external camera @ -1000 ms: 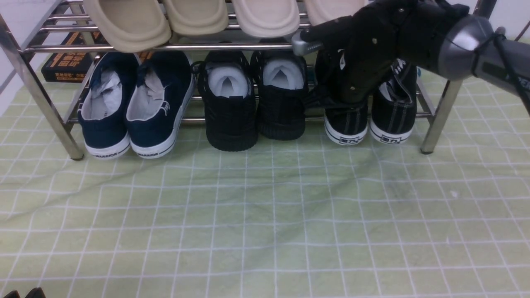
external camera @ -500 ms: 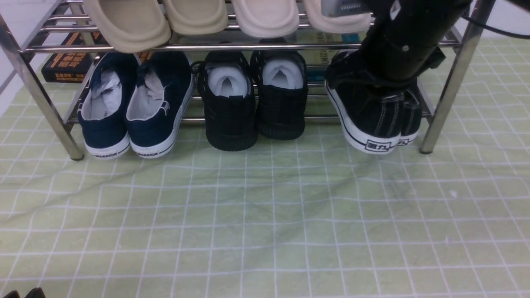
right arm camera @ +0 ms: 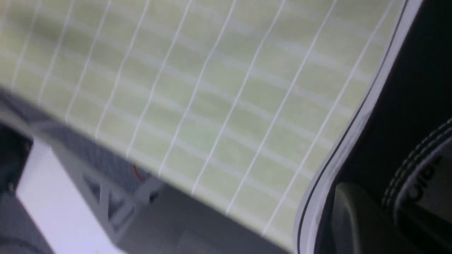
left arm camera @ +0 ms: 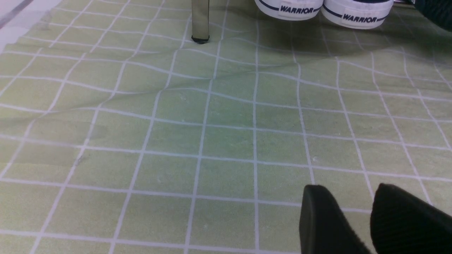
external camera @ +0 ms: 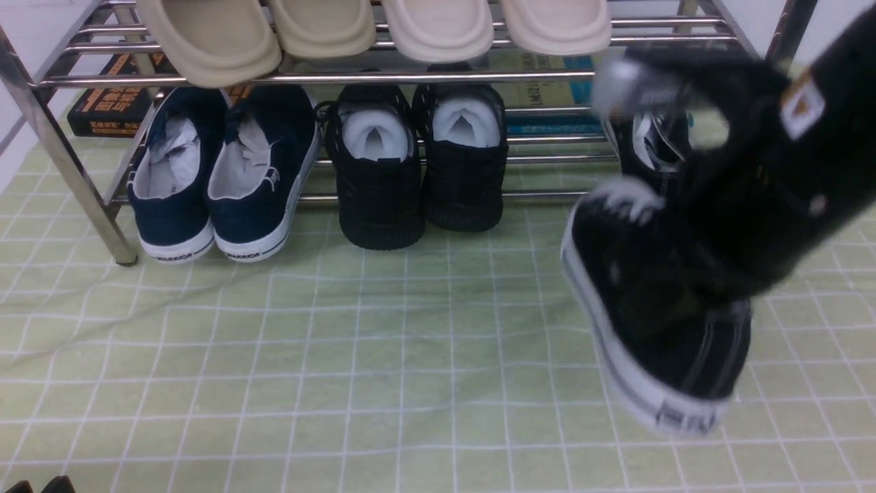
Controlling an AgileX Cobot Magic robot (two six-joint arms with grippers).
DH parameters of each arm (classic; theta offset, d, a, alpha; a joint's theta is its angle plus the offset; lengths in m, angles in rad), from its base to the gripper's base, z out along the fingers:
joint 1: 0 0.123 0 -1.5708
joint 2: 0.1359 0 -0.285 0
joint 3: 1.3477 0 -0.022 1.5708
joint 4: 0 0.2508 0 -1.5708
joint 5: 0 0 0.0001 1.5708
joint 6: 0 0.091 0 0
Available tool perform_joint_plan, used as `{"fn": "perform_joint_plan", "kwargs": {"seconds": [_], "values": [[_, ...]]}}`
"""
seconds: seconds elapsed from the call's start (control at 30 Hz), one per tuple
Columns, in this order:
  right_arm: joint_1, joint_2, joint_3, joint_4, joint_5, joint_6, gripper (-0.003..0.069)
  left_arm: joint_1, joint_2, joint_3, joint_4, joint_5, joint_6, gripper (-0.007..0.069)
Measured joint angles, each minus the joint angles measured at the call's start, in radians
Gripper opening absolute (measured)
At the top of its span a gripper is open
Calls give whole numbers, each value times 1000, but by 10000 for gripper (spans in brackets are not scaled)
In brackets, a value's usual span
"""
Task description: Take the shoes off the shelf with your hand from the green coffee tablecloth.
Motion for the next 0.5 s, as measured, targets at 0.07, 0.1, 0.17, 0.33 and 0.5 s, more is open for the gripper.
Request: {"fn": "perform_joint_plan", "kwargs": {"seconds": [0.07,0.1,0.17,0.33,0.5], "values": [[68,11,39,-15,1,29,17,0,0,0,0,0,0,242],[81,15,42,-18,1,35,17,0,0,0,0,0,0,242],[151,47,60,-50,-16,87,18,0,0,0,0,0,0,242],[221,134,60,-188,-144,221,20,0,0,0,0,0,0,242],[222,202,60,-278,-237,317,21,0,0,0,0,0,0,242]]}}
